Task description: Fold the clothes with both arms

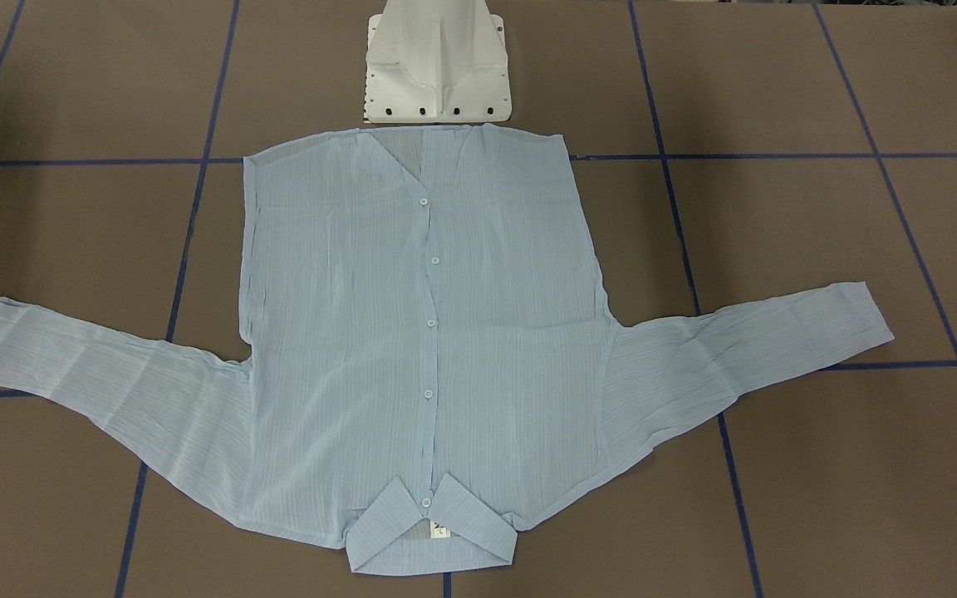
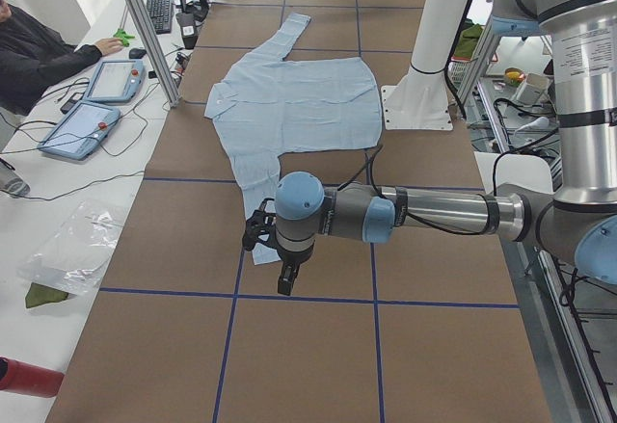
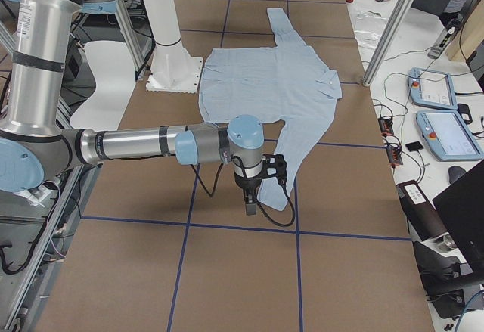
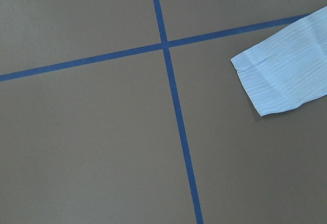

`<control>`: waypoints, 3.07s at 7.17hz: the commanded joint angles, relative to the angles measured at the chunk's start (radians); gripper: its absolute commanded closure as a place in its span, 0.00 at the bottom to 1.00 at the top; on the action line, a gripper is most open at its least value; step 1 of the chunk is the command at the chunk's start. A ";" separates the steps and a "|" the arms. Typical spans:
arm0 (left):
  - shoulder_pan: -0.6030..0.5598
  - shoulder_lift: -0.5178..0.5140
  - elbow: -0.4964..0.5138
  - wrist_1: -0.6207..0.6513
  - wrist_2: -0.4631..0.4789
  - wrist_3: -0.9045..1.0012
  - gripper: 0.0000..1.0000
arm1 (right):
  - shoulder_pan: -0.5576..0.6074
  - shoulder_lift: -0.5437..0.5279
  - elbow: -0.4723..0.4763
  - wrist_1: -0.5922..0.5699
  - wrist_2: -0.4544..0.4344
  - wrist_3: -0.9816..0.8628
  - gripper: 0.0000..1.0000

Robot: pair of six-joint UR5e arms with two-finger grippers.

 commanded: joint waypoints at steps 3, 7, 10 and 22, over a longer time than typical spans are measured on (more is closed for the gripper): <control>0.000 -0.050 0.019 -0.431 0.000 -0.006 0.00 | 0.000 0.057 -0.037 0.282 -0.017 0.022 0.00; 0.002 -0.171 0.091 -0.577 0.006 -0.055 0.00 | -0.010 0.118 -0.074 0.314 0.005 0.086 0.00; 0.002 -0.168 0.085 -0.578 0.005 -0.054 0.00 | -0.149 0.149 -0.414 0.865 -0.006 0.464 0.00; 0.000 -0.138 0.087 -0.618 0.005 -0.051 0.00 | -0.395 0.195 -0.715 1.233 -0.198 0.633 0.46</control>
